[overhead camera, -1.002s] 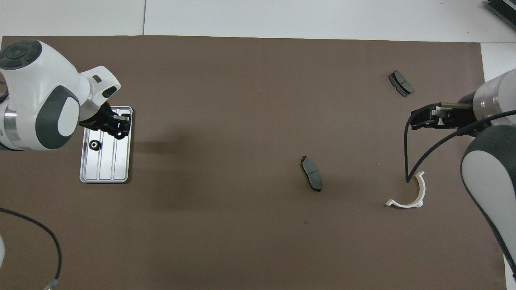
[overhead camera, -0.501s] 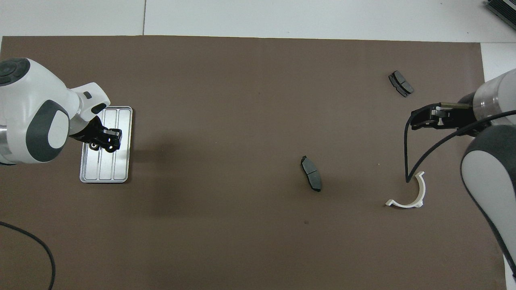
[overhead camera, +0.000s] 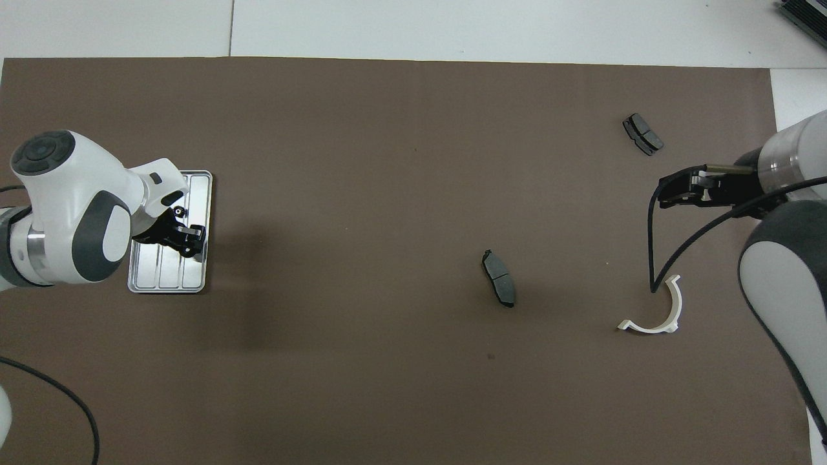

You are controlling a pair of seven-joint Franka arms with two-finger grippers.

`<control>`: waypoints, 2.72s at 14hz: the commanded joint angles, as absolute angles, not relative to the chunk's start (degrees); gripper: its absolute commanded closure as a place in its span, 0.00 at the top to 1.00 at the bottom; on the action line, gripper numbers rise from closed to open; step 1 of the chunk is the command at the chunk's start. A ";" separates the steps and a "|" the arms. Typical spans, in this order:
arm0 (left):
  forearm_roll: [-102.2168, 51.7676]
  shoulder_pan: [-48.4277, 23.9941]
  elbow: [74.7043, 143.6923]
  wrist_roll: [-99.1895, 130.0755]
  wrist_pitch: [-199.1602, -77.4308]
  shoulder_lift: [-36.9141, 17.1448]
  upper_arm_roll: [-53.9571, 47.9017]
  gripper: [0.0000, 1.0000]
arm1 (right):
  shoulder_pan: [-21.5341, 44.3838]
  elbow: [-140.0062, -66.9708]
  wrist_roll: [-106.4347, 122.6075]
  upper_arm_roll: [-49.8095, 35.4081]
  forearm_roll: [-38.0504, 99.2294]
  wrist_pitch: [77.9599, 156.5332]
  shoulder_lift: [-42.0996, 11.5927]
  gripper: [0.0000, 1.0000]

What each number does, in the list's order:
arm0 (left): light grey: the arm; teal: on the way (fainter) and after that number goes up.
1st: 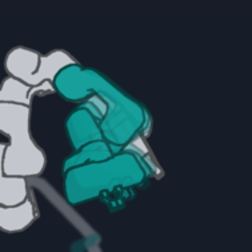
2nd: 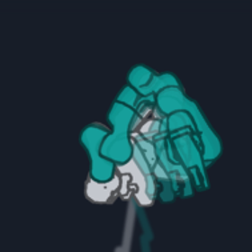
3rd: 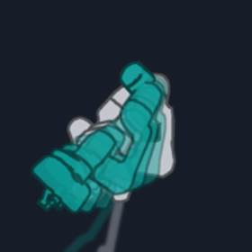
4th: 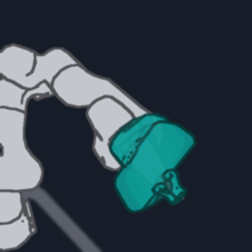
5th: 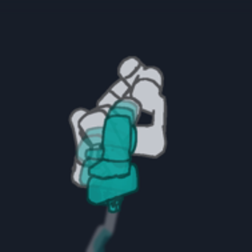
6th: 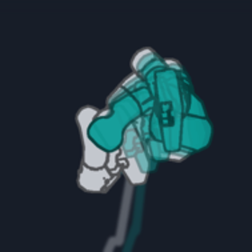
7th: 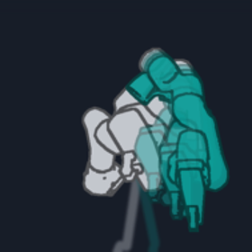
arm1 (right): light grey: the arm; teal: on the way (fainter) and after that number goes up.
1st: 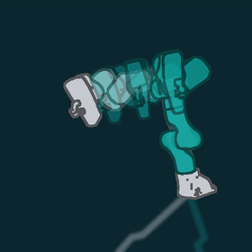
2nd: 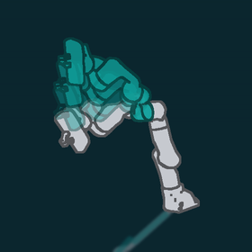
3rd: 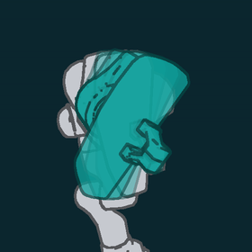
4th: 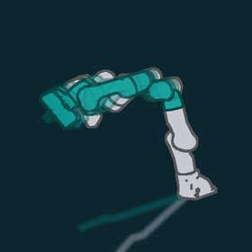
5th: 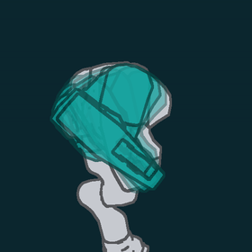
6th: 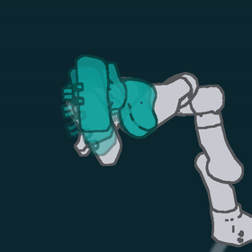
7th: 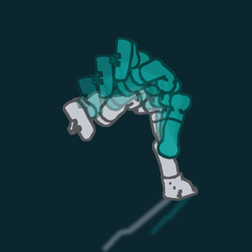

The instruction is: Pick bearing gear from pile to tray

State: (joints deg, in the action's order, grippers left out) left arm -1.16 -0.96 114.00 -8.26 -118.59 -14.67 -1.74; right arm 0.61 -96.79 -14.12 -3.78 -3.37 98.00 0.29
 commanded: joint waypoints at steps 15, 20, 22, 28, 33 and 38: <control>-1.93 5.62 85.78 -13.45 -88.60 -6.79 -0.88 1.00 | 0.26 -97.38 -12.48 -3.96 -2.20 97.47 1.23 1.00; -1.84 5.54 85.61 -13.45 -88.51 -2.73 -1.14 1.00 | 0.18 -97.38 -12.48 -3.96 -2.20 97.47 1.23 1.00; -1.93 5.10 85.61 -13.18 -88.59 -2.72 -1.40 1.00 | 0.26 -97.38 -12.48 -3.96 -2.20 97.47 1.23 1.00; -1.93 4.57 85.61 -13.18 -89.65 -3.25 -2.29 1.00 | 0.26 -97.38 -12.48 -3.96 -2.20 97.47 1.23 1.00; -2.03 4.31 85.52 -13.45 -90.61 -3.08 -2.64 1.00 | 0.18 -97.38 -12.48 -3.96 -2.20 97.47 1.23 1.00; -0.80 4.22 83.23 -12.83 -90.79 -3.34 -2.29 1.00 | 0.18 -97.38 -12.48 -3.96 -2.20 97.47 1.23 1.00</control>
State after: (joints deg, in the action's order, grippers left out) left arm -1.60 4.80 83.92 -13.27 -90.33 -3.20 -2.93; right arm 0.61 -96.79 -14.12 -3.78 -3.37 98.00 0.30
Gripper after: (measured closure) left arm 0.000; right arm 0.000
